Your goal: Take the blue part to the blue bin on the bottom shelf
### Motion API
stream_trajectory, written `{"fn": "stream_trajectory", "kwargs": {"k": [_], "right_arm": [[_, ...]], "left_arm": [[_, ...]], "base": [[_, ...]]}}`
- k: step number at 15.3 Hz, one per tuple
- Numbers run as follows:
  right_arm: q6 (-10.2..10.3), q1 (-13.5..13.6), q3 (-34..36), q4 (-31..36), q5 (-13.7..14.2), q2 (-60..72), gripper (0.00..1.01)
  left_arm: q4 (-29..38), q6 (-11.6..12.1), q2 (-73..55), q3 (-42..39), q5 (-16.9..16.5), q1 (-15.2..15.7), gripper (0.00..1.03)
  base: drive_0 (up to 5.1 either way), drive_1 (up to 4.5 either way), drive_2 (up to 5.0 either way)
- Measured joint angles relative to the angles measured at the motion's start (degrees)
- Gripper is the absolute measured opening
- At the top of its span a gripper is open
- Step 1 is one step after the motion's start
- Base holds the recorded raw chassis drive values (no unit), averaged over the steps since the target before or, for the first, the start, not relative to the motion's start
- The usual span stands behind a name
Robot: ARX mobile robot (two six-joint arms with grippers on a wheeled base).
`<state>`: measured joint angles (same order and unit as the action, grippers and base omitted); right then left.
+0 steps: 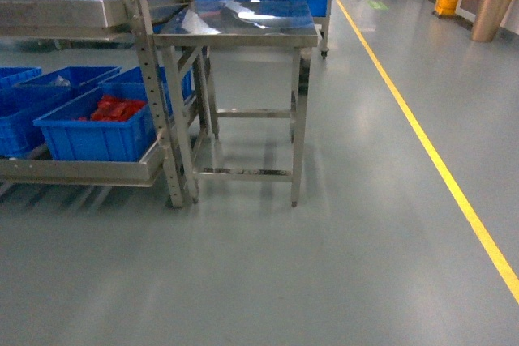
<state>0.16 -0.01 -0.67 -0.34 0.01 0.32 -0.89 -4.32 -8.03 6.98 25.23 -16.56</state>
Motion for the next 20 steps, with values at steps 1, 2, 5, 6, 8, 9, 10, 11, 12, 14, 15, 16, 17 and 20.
{"fn": "stream_trajectory", "kwargs": {"k": [1,2,5,6,8,9,10,11,12,14,15,16,17,20], "right_arm": [[0.0,0.0,0.0,0.02,0.0,0.0,0.98],[0.0,0.0,0.0,0.07,-0.02,0.0,0.98],[0.0,0.0,0.0,0.13,0.0,0.0,0.98],[0.0,0.0,0.0,0.17,-0.02,0.0,0.98],[0.0,0.0,0.0,-0.02,-0.02,0.0,0.98],[0.02,0.0,0.0,0.2,0.0,0.0,0.98],[0.0,0.0,0.0,-0.04,0.0,0.0,0.98],[0.02,0.0,0.0,0.15,0.0,0.0,0.98],[0.0,0.0,0.0,0.02,-0.02,0.0,0.98],[0.0,0.0,0.0,0.02,-0.04,0.0,0.98],[0.02,0.0,0.0,0.09,0.0,0.0,0.98],[0.0,0.0,0.0,-0.09,0.0,0.0,0.98],[0.0,0.0,0.0,0.15,0.02,0.0,0.98],[0.02,0.0,0.0,0.09,0.0,0.0,0.98]], "left_arm": [[-0.04,0.0,0.0,0.0,0.0,0.0,0.43],[-0.26,0.0,0.0,0.0,0.04,0.0,0.43],[-0.02,0.0,0.04,0.0,0.04,0.0,0.43],[-0.24,0.0,-0.04,0.0,0.0,0.0,0.43],[-0.15,0.0,0.0,0.0,0.02,0.0,0.43],[-0.15,0.0,0.04,0.0,0.04,0.0,0.43],[-0.09,0.0,-0.02,0.0,-0.02,0.0,0.43],[-0.17,0.0,0.0,0.0,0.04,0.0,0.43],[-0.31,0.0,-0.04,0.0,0.0,0.0,0.43],[-0.42,0.0,0.0,0.0,0.09,0.0,0.43],[-0.15,0.0,0.0,0.0,0.04,0.0,0.43],[-0.22,0.0,-0.07,0.0,0.0,0.0,0.43],[-0.28,0.0,-0.04,0.0,0.0,0.0,0.43],[-0.07,0.0,-0.04,0.0,-0.04,0.0,0.43]], "base": [[0.1,4.36,-4.2],[0.1,4.36,-4.2],[0.1,4.36,-4.2],[0.1,4.34,-4.2],[0.0,4.3,-4.3],[0.0,4.3,-4.3],[0.0,4.3,-4.3],[0.0,4.3,-4.3],[0.0,4.3,-4.3],[0.0,4.3,-4.3],[0.0,4.3,-4.3],[0.0,4.3,-4.3],[0.0,4.3,-4.3],[0.0,4.3,-4.3]]}}
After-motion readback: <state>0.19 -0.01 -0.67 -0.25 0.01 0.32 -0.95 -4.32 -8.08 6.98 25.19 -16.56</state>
